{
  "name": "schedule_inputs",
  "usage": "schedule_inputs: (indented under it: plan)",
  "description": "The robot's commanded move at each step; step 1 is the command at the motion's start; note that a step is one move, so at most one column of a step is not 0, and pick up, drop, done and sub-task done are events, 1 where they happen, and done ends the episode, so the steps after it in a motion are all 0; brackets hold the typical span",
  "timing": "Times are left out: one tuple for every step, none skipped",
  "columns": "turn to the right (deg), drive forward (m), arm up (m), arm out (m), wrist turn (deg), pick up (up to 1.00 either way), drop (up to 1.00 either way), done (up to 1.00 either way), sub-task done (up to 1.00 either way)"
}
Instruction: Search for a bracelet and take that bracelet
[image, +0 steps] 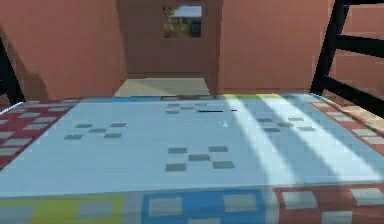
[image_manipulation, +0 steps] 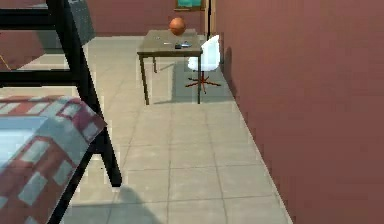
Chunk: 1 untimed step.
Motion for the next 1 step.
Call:
schedule_inputs:
  plan:
    - [45.0, 0.0, 0.0, 0.0, 0.0, 0.0, 0.0, 0.0, 0.0]
